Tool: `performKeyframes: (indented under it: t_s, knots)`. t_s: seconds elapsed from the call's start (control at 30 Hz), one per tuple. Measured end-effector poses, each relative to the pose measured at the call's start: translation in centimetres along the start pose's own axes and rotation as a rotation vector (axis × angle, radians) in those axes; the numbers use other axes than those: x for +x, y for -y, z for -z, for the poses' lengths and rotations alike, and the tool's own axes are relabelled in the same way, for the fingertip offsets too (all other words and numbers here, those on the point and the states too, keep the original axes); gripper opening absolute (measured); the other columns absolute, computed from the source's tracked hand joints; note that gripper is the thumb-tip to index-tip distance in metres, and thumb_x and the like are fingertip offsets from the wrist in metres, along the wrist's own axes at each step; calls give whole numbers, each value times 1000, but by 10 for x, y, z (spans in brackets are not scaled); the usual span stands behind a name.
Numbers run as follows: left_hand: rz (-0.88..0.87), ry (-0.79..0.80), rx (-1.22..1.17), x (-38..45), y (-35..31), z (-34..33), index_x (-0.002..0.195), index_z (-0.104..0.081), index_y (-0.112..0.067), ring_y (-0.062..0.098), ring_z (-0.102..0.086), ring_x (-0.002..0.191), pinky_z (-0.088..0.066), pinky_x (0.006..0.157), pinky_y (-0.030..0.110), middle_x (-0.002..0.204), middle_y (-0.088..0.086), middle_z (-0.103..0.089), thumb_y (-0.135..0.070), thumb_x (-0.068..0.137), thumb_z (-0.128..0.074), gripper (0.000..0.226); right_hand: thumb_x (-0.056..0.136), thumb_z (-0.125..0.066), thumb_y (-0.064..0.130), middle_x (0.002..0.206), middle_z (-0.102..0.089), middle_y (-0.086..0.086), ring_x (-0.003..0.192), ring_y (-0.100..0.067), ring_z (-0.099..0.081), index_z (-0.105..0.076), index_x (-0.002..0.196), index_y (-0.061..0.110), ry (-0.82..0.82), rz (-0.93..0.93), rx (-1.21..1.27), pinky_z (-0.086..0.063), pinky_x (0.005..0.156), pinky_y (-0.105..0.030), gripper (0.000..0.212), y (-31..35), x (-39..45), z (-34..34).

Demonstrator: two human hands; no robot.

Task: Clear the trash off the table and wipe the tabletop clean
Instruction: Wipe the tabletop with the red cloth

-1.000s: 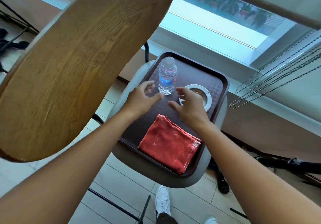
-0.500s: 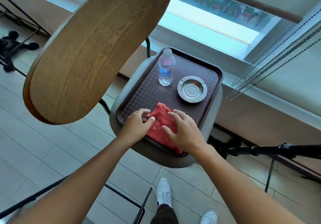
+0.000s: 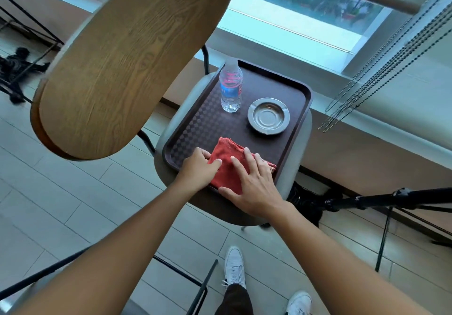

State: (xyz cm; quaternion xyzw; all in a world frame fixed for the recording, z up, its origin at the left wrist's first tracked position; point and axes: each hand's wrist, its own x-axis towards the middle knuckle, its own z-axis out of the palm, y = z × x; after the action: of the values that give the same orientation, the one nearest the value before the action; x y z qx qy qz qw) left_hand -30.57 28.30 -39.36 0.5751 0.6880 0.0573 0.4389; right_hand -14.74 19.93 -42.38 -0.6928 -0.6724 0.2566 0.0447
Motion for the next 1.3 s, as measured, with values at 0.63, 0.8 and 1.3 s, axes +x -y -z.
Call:
performKeyframes:
  t_s: [0.63, 0.8, 1.3]
  knots:
    - [-183, 205, -74, -24, -42, -6, 111, -57, -30, 13, -60, 100, -50, 95, 43, 109, -5, -64, -48, 95, -49, 26, 87, -43, 80, 170, 11, -1, 155, -12, 15, 9, 161, 18, -140, 120, 221, 1, 127, -44, 109, 4, -9, -10]
    - [-211, 196, -133, -51, -63, 0, 105, -60, -31, 13, -62, 97, -53, 90, 41, 104, -6, -66, -46, 95, -52, 19, 92, -51, 58, 170, 0, -11, 157, -18, 5, 0, 161, 6, -265, 122, 285, -14, 126, -47, 100, 8, -32, 4]
    - [-482, 110, 186, -232, -148, 22, 100, -59, -31, 14, -64, 92, -49, 76, 31, 100, -6, -67, -57, 91, -55, 28, 90, -53, 2, 169, 2, -14, 157, -21, 3, 1, 160, 1, -432, 246, 335, -19, 124, -49, 88, 19, -194, 104]
